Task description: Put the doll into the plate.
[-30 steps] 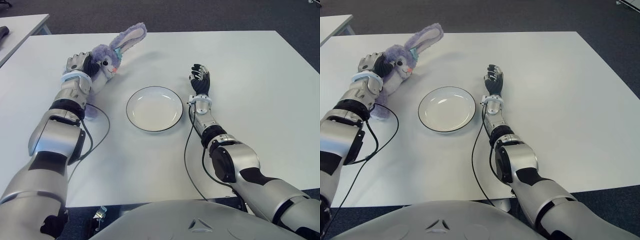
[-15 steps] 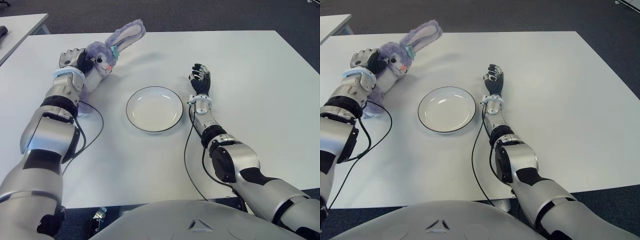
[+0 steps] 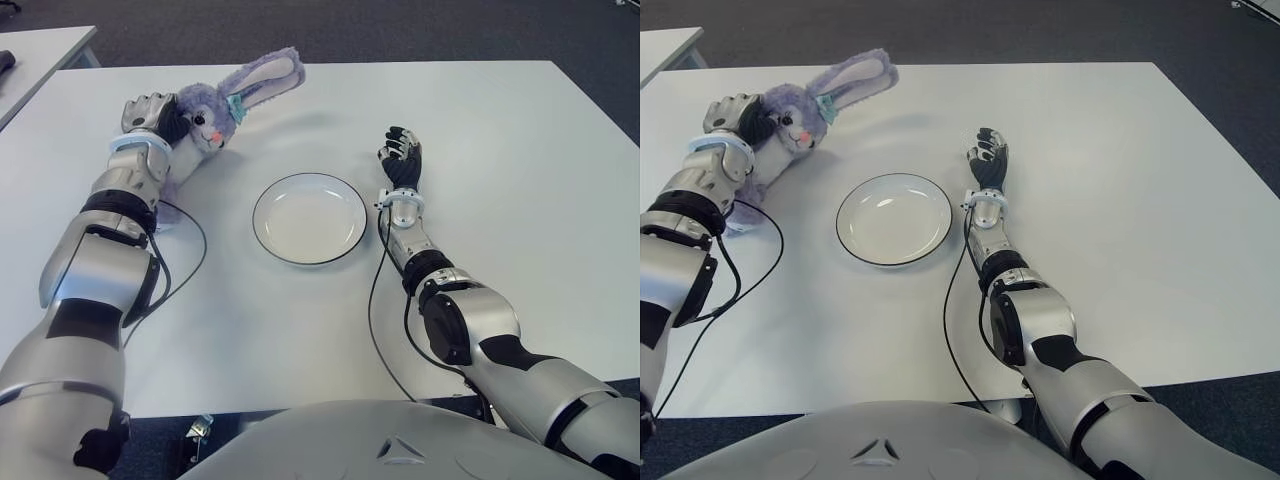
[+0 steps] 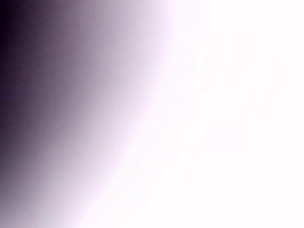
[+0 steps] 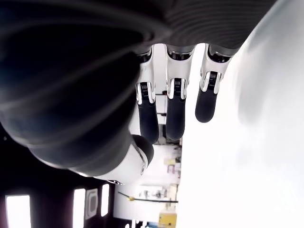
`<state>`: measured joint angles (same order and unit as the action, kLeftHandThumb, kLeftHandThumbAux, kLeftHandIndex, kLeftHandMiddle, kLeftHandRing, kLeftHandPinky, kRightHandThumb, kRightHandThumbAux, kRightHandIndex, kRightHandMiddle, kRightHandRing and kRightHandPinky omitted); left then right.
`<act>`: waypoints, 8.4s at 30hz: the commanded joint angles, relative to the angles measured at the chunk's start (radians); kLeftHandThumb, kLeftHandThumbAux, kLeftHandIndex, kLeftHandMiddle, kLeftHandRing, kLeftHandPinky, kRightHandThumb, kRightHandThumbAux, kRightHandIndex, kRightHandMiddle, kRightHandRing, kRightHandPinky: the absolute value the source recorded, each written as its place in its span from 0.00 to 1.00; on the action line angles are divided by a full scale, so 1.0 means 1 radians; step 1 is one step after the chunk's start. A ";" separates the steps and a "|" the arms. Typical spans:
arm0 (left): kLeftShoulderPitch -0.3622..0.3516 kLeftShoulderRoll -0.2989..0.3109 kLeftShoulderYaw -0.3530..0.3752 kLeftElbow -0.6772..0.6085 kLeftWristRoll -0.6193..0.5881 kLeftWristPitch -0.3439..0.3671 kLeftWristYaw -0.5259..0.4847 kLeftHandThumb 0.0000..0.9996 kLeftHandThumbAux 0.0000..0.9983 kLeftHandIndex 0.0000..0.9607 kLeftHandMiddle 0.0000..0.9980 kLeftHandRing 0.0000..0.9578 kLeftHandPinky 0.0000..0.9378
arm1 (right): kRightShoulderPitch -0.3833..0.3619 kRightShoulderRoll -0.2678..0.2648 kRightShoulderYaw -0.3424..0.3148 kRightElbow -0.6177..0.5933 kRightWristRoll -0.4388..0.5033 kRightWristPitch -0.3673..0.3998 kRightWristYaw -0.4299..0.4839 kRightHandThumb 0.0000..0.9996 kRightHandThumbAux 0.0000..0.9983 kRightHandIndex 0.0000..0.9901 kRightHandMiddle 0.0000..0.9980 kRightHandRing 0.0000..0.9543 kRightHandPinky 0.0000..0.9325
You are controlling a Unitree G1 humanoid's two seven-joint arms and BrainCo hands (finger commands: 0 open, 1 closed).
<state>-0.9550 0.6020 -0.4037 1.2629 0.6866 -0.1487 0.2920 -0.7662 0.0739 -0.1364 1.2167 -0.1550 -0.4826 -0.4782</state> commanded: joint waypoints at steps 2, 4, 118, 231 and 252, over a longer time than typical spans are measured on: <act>0.047 -0.016 -0.020 -0.107 0.010 -0.029 0.032 1.00 0.66 0.43 0.50 0.53 0.45 | 0.222 0.098 -0.027 0.148 0.027 0.123 0.001 0.66 0.90 0.25 0.29 0.28 0.26; 0.052 -0.017 -0.017 -0.146 0.005 -0.038 0.025 1.00 0.66 0.42 0.50 0.52 0.45 | 0.220 0.098 -0.029 0.148 0.028 0.128 0.004 0.67 0.90 0.25 0.29 0.28 0.26; 0.258 0.115 0.029 -1.387 0.186 0.093 -0.790 0.95 0.65 0.40 0.51 0.56 0.84 | 0.213 0.088 0.003 0.153 -0.007 0.150 0.001 0.52 0.91 0.24 0.25 0.25 0.23; 0.527 -0.122 0.051 -1.321 0.147 0.040 -0.534 0.11 0.30 0.00 0.05 0.06 0.01 | 0.212 0.105 -0.011 0.141 0.004 0.092 -0.075 0.75 0.84 0.22 0.31 0.28 0.21; 0.545 -0.113 0.055 -1.347 0.133 0.073 -0.586 0.07 0.24 0.00 0.00 0.00 0.00 | 0.210 0.104 -0.019 0.142 0.000 0.091 -0.080 0.80 0.81 0.24 0.36 0.33 0.25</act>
<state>-0.4500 0.4765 -0.3337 -0.0972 0.8239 -0.0903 -0.2444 -0.7684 0.0744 -0.1354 1.2175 -0.1787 -0.4826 -0.5504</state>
